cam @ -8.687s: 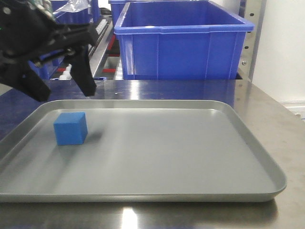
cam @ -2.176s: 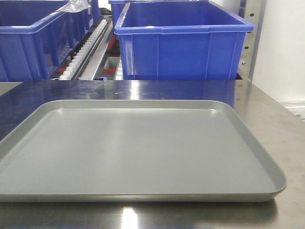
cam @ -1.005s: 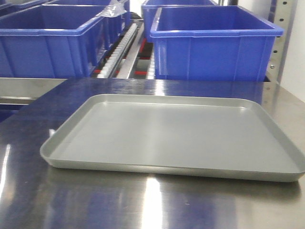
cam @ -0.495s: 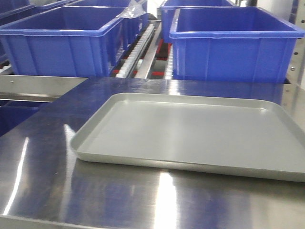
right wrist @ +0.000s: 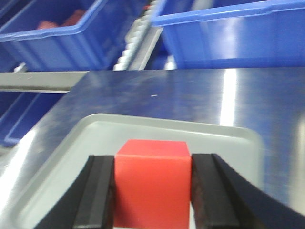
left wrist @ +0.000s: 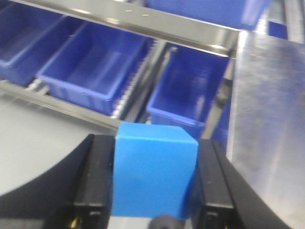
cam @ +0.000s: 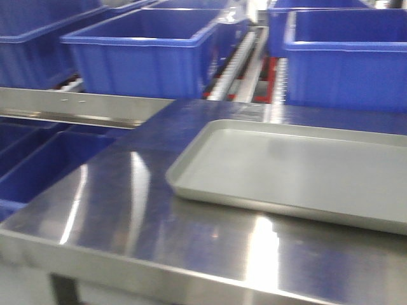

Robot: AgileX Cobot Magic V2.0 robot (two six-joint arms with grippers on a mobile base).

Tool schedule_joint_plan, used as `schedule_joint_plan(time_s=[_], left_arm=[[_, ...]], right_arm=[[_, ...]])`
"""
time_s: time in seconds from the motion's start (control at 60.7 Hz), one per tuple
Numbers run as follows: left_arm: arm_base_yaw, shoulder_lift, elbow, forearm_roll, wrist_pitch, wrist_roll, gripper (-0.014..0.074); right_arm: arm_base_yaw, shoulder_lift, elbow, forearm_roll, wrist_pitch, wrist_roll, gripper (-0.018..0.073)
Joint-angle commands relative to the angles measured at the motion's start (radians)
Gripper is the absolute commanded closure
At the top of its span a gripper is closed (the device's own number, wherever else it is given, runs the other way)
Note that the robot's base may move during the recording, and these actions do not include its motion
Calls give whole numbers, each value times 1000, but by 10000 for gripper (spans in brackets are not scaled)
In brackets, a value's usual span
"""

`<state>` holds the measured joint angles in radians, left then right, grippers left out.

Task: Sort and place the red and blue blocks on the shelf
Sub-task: 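Back the base away from the table and turn toward the aisle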

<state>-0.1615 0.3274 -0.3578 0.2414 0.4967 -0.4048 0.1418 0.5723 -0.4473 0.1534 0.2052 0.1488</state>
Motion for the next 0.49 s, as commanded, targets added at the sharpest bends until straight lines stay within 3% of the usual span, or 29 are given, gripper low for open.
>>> schedule_joint_plan(time_s=[0.0, 0.478], left_arm=[[-2, 6, -27, 10, -76, -3, 463], [-2, 6, -27, 10, -76, -3, 463]], right_arm=[[-4, -2, -27, -3, -92, -9, 504], [-4, -2, -27, -3, -92, -9, 504]])
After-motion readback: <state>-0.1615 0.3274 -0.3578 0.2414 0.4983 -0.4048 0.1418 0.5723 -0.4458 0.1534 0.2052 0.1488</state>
